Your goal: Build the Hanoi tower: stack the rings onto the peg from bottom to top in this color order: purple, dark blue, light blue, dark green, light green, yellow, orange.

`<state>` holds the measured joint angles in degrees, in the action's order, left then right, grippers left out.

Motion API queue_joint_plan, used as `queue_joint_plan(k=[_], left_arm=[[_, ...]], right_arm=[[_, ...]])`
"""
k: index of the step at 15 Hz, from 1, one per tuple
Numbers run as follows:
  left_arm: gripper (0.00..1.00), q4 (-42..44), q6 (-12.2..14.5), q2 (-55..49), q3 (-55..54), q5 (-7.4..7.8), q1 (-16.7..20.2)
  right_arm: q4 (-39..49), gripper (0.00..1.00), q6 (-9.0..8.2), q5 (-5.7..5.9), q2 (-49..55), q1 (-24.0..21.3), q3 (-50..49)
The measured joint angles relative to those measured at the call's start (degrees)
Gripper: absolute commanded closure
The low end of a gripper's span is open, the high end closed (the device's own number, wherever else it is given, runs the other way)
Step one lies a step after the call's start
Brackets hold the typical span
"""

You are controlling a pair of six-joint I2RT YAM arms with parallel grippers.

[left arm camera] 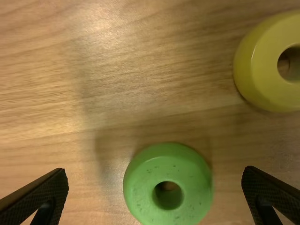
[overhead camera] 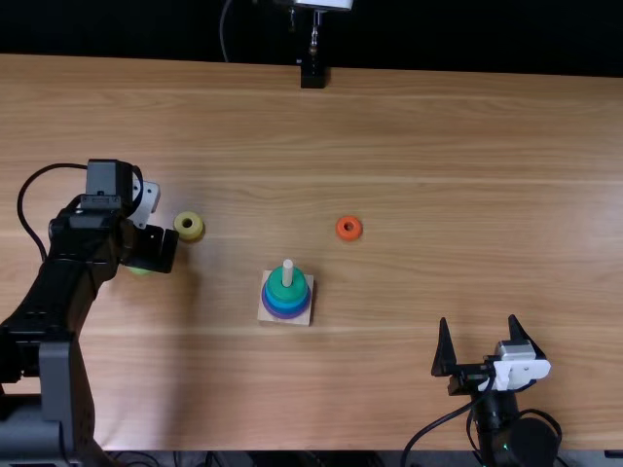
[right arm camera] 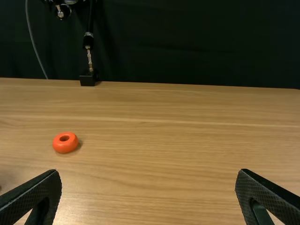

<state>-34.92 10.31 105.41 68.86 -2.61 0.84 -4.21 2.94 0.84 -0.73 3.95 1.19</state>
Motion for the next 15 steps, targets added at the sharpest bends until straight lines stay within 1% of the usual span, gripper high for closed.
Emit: queue_joint_plan(k=[13,15], left_arm=[[0.0,-0.37,0.26,1.84,0.0,0.02,0.02],[0.0,-2.05,0.28,2.6,0.0,0.24,0.2]], right_arm=[[0.0,0.0,-0.02,0.0,0.0,0.0,0.02],[0.0,0.0,-0.02,0.0,0.0,0.0,0.02]])
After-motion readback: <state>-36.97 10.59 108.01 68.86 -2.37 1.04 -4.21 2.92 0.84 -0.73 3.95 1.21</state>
